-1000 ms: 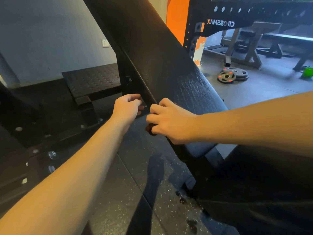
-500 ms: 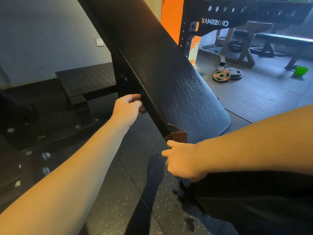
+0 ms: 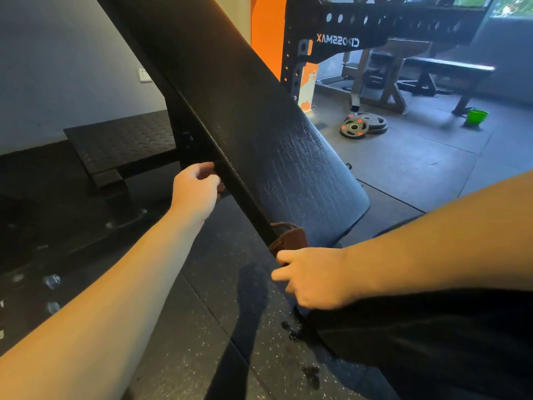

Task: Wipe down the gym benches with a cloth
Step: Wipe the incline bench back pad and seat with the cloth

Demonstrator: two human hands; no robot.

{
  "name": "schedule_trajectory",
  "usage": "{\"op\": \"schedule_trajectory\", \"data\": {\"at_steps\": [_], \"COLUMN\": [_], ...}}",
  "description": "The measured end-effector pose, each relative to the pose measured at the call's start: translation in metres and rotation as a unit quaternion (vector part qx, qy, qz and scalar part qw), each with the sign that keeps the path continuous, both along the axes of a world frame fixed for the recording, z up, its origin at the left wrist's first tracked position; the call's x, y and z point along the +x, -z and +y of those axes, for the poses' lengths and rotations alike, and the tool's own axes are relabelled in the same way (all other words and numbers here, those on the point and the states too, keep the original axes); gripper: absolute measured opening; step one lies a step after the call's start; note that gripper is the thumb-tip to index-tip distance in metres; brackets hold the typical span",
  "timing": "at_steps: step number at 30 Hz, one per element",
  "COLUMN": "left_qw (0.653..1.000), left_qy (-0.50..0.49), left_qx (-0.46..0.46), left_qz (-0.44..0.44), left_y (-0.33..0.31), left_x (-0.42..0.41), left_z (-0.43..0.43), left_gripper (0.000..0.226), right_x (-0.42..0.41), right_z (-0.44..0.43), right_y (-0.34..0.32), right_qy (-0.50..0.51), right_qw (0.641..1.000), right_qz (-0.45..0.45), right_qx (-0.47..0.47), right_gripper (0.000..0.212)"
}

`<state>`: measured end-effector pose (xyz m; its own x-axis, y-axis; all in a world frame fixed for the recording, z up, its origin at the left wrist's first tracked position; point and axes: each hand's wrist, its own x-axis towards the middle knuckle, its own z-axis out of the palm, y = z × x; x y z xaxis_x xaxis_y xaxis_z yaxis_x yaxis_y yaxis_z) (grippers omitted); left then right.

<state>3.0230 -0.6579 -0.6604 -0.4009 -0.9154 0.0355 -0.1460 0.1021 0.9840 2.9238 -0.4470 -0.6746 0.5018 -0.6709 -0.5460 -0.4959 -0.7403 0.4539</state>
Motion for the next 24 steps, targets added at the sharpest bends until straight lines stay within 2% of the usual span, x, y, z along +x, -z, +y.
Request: {"op": "schedule_trajectory", "data": {"at_steps": [5,7,10,13,15,18,20,22,24], "left_qw": [0.997,0.996,0.992,0.992,0.993,0.994,0.993,0.992,0.993], "left_qy": [-0.046,-0.063,-0.082,-0.084,-0.08,-0.062,-0.048,-0.045,-0.043], "left_qx": [-0.028,-0.036,-0.058,-0.065,-0.064,-0.069,-0.085,-0.103,-0.099], "left_qz": [0.047,0.059,0.07,0.069,0.06,0.058,0.06,0.054,0.048], "left_y": [-0.006,-0.009,-0.012,-0.013,-0.013,-0.016,-0.015,-0.015,-0.014], "left_x": [-0.004,-0.004,-0.005,-0.005,-0.005,0.0,0.003,0.004,0.002], "left_z": [0.001,0.001,0.003,0.007,0.007,0.006,0.007,0.008,0.009], "left_gripper": [0.044,0.046,0.045,0.045,0.045,0.046,0.045,0.044,0.043], "right_x": [-0.022,-0.034,-0.035,-0.022,-0.025,-0.045,-0.051,-0.041,-0.019], "right_z": [0.016,0.012,-0.009,-0.044,-0.061,-0.074,-0.075,-0.077,-0.079], "right_y": [-0.016,-0.033,-0.052,-0.067,-0.074,-0.069,-0.056,-0.036,-0.017], "right_qy": [0.03,0.023,0.035,0.07,0.109,0.223,0.347,0.467,0.527], "right_qw": [0.992,0.996,0.989,0.943,0.904,0.822,0.728,0.614,0.525], "right_qz": [0.094,0.04,-0.135,-0.239,-0.268,-0.301,-0.355,-0.414,-0.468], "right_qx": [0.083,0.08,-0.047,-0.219,-0.314,-0.428,-0.473,-0.484,-0.476], "right_gripper": [0.014,0.011,0.019,0.021,0.021,0.026,0.034,0.037,0.035]}}
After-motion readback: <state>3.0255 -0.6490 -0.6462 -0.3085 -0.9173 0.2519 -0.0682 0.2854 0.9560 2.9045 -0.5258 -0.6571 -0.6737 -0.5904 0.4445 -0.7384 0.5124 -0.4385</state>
